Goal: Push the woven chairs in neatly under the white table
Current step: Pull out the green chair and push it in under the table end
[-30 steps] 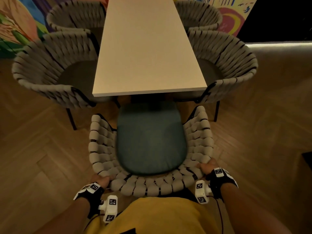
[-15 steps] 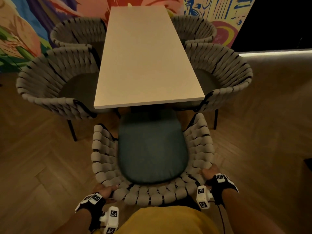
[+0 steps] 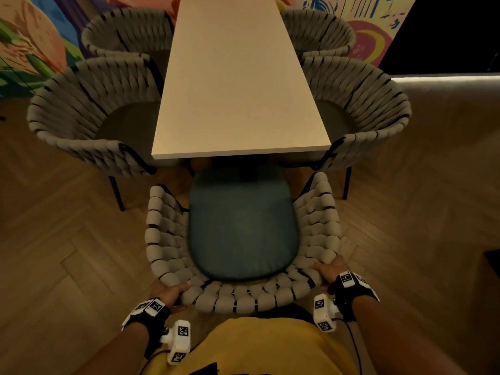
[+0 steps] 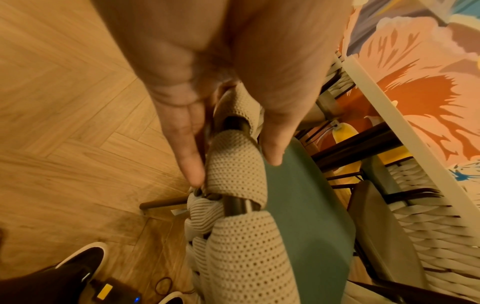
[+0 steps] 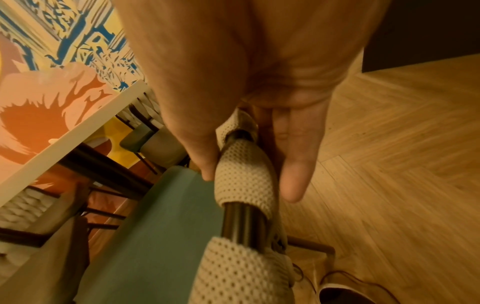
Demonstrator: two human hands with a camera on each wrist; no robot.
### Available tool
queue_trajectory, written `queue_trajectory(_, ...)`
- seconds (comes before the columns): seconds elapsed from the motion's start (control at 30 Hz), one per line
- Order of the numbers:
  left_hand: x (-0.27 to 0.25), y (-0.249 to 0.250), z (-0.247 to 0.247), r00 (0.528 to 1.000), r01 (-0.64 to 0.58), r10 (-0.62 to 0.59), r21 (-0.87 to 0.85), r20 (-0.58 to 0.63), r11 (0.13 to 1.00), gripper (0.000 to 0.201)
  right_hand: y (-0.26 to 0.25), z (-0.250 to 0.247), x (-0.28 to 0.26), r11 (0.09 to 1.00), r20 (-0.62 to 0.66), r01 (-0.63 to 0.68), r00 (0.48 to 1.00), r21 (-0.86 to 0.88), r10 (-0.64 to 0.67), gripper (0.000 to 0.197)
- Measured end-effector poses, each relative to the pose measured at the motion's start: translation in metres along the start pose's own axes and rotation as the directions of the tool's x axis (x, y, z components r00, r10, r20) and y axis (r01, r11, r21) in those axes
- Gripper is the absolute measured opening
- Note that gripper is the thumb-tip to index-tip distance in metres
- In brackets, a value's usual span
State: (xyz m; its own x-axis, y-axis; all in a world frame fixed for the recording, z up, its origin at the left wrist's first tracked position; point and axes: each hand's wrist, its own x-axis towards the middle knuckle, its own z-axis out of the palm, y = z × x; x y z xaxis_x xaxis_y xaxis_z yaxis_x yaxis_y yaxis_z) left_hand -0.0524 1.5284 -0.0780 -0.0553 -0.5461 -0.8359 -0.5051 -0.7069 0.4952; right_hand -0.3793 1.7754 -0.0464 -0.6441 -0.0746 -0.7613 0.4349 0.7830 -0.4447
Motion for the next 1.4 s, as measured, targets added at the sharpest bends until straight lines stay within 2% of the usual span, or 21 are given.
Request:
queue_trajectory(0.13,0.0,-0.004,0.004,1.0,-0.026,0.026,0.002,0.015,1.0,0.057,0.008,0.006,-0.007,0.999,-0.006,-0.003,1.0,0.041,0.003,0.07)
queue_trajectory(0.23,-0.002,-0.007,0.007,0.998,-0.069,0.069,0.025,0.002,0.997,0.059,0.013,0.008,-0.013,0.999,0.006,0.005,1.0,0.046,-0.005,0.079)
queue_trajectory(0.27,-0.005,-0.006,0.01,0.996,-0.082,0.084,0.061,-0.028,0.995,0.058,0.013,0.008,-0.017,1.0,0.009,0.015,1.0,0.022,-0.015,0.079)
queue_trajectory(0.33,-0.013,-0.005,0.016,0.981,-0.115,0.15,0.25,-0.127,0.961,0.066,0.012,0.005,-0.022,0.998,0.013,0.043,0.999,-0.05,-0.043,0.08)
queue_trajectory(0.4,-0.027,0.003,0.026,0.946,-0.122,0.235,0.427,-0.224,0.896,0.081,0.01,0.0,-0.026,0.992,0.019,0.071,0.997,-0.105,-0.07,0.079)
queue_trajectory(0.47,-0.036,0.011,0.04,0.891,-0.187,0.372,0.538,-0.259,0.822,0.083,0.007,-0.006,-0.03,0.988,0.029,0.083,0.996,-0.131,-0.08,0.072)
queue_trajectory(0.5,-0.042,0.015,0.05,0.88,-0.208,0.431,0.654,-0.2,0.728,0.086,0.006,-0.009,-0.029,0.984,0.036,0.094,0.995,-0.15,-0.09,0.065)
queue_trajectory(0.57,-0.051,0.019,0.073,0.869,-0.242,0.494,0.85,-0.024,0.468,0.086,0.005,-0.016,-0.028,0.965,0.064,0.153,0.988,-0.211,-0.143,0.047)
queue_trajectory(0.6,-0.058,0.022,0.087,0.874,-0.264,0.485,0.861,0.023,0.434,0.082,0.005,-0.021,-0.026,0.953,0.085,0.197,0.98,-0.232,-0.182,0.04)
queue_trajectory(0.73,-0.088,0.035,0.158,0.877,-0.406,0.446,0.778,0.182,0.481,0.061,-0.002,-0.054,-0.003,0.916,0.164,0.27,0.959,-0.297,-0.229,0.037)
queue_trajectory(0.9,-0.104,0.061,0.268,0.875,-0.468,0.403,0.678,0.268,0.566,0.051,-0.034,-0.131,0.081,0.808,0.217,0.372,0.928,-0.457,-0.304,0.038)
queue_trajectory(0.97,-0.105,0.074,0.322,0.891,-0.446,0.377,0.65,0.254,0.615,0.052,-0.058,-0.167,0.129,0.761,0.233,0.402,0.915,-0.508,-0.328,0.049)
queue_trajectory(1.03,-0.107,0.093,0.374,0.911,-0.402,0.354,0.65,0.212,0.644,0.056,-0.089,-0.199,0.174,0.709,0.285,0.447,0.895,-0.545,-0.344,0.051)
queue_trajectory(1.1,-0.107,0.114,0.421,0.927,-0.35,0.351,0.642,0.133,0.682,0.061,-0.125,-0.229,0.207,0.624,0.319,0.524,0.851,-0.58,-0.418,0.05)
queue_trajectory(1.17,-0.106,0.135,0.46,0.935,-0.309,0.351,0.616,0.056,0.724,0.061,-0.16,-0.253,0.231,0.539,0.299,0.586,0.794,-0.605,-0.529,0.049)
queue_trajectory(1.27,-0.104,0.156,0.497,0.943,-0.261,0.334,0.592,-0.014,0.763,0.066,-0.207,-0.276,0.255,0.421,0.296,0.636,0.718,-0.647,-0.63,0.051)
queue_trajectory(1.4,-0.095,0.167,0.513,0.954,-0.167,0.282,0.601,-0.102,0.782,0.071,-0.256,-0.291,0.278,0.294,0.313,0.67,0.631,-0.681,-0.71,0.054)
